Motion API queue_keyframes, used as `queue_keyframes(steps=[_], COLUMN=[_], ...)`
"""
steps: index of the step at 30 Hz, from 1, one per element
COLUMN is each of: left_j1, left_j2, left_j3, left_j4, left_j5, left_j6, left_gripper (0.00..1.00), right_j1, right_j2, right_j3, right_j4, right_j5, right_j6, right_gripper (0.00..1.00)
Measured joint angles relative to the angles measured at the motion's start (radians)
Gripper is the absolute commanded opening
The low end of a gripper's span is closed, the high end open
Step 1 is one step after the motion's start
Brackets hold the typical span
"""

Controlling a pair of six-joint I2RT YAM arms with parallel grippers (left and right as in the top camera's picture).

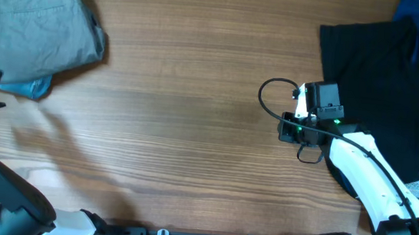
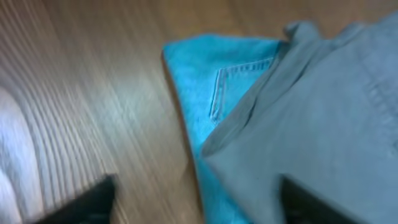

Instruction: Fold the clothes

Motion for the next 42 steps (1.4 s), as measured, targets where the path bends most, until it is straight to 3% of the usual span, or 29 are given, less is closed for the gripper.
queue_keyframes(steps=[1,3,4,5,6,8,9,10,11,19,22,25,28,30,36,40,42], left_j1=[0.005,0.015,0.023,0.030,0.036,0.041,0.041,0.041,0.041,0.048,0.048,0.040,-0.006,-0.087,-0.408,-0.640,-0.721], left_j2=[0.000,0.000,0.000,0.000,0.000,0.000,0.000,0.000,0.000,0.000,0.000,0.000,0.000,0.000,0.000,0.000,0.000], left_j3=[0.000,0.000,0.000,0.000,0.000,0.000,0.000,0.000,0.000,0.000,0.000,0.000,0.000,0.000,0.001,0.001,0.006], left_j4=[0.006,0.003,-0.002,-0.008,-0.008,-0.005,-0.005,-0.004,-0.005,-0.016,-0.027,-0.028,-0.031,-0.038,-0.087,-0.184,-0.257], left_j5=[0.005,0.009,0.012,0.012,0.013,0.013,0.013,0.013,0.013,0.016,0.040,0.111,0.173,0.203,0.237,0.232,0.209], left_j6=[0.003,0.005,0.007,0.007,0.015,0.018,0.013,0.014,0.014,-0.029,-0.034,-0.039,-0.035,-0.020,0.023,0.036,0.040], left_gripper=[0.04,0.04,0.49,1.00,1.00,0.04,0.04,0.29,0.99,1.00,1.00,1.00,1.00,1.00,1.00,1.00,1.00], right_j1=[0.000,0.000,0.000,0.000,0.000,0.000,0.000,0.000,0.000,0.000,0.000,0.000,0.000,0.000,-0.012,-0.072,-0.107], right_j2=[0.000,0.000,0.000,0.000,0.000,0.000,0.000,0.000,0.000,0.000,0.000,0.000,0.000,0.000,0.000,0.000,0.000], right_j3=[0.000,0.000,0.000,0.000,0.000,0.000,0.000,0.000,0.000,0.000,0.000,0.000,0.000,0.000,0.000,0.003,0.021], right_j4=[-0.001,-0.002,-0.002,-0.003,-0.004,-0.005,-0.005,-0.005,-0.004,-0.005,-0.003,0.008,0.029,0.056,0.082,0.074,0.032], right_j5=[0.000,0.000,0.000,0.000,0.000,0.000,0.000,0.000,0.000,0.000,0.001,0.002,0.001,-0.009,-0.038,-0.088,-0.106], right_j6=[0.000,0.000,0.000,0.000,0.000,0.000,0.000,0.000,0.000,0.000,-0.002,-0.004,0.014,0.021,0.029,0.019,0.002], right_gripper=[0.34,0.34,0.34,0.34,0.34,0.34,0.34,0.34,0.34,0.34,0.51,0.57,0.69,0.75,0.77,0.77,0.82])
